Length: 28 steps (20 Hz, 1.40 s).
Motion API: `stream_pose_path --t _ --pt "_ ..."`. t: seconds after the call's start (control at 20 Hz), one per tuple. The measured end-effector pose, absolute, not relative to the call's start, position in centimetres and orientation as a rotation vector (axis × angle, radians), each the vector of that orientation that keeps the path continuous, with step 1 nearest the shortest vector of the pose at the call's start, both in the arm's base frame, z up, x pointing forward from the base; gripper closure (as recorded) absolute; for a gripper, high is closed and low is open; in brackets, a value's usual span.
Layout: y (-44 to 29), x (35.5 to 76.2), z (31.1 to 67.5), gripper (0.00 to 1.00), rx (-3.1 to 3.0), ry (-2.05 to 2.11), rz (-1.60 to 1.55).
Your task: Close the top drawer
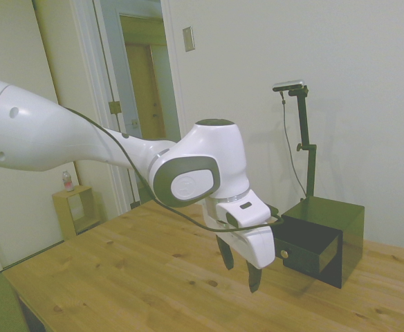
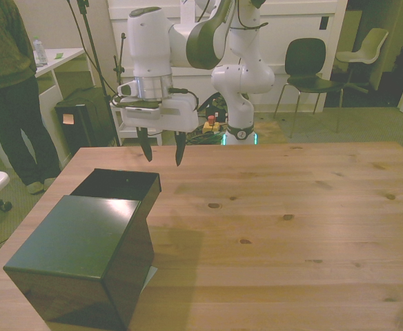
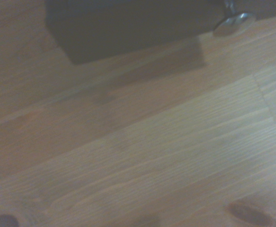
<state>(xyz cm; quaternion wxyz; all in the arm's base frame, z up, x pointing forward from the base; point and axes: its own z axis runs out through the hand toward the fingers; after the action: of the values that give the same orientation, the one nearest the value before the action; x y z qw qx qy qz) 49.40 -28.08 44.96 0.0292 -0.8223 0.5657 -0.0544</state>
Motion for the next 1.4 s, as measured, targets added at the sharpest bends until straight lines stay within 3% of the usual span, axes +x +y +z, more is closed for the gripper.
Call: stream_pose_path --t 0.5,1.4 --pt "-29.2 54.0 45.2 1.0 -2.571 1.736 -0.176" --pt "-29.1 56.0 44.5 1.0 -2.588 1.725 -0.176"
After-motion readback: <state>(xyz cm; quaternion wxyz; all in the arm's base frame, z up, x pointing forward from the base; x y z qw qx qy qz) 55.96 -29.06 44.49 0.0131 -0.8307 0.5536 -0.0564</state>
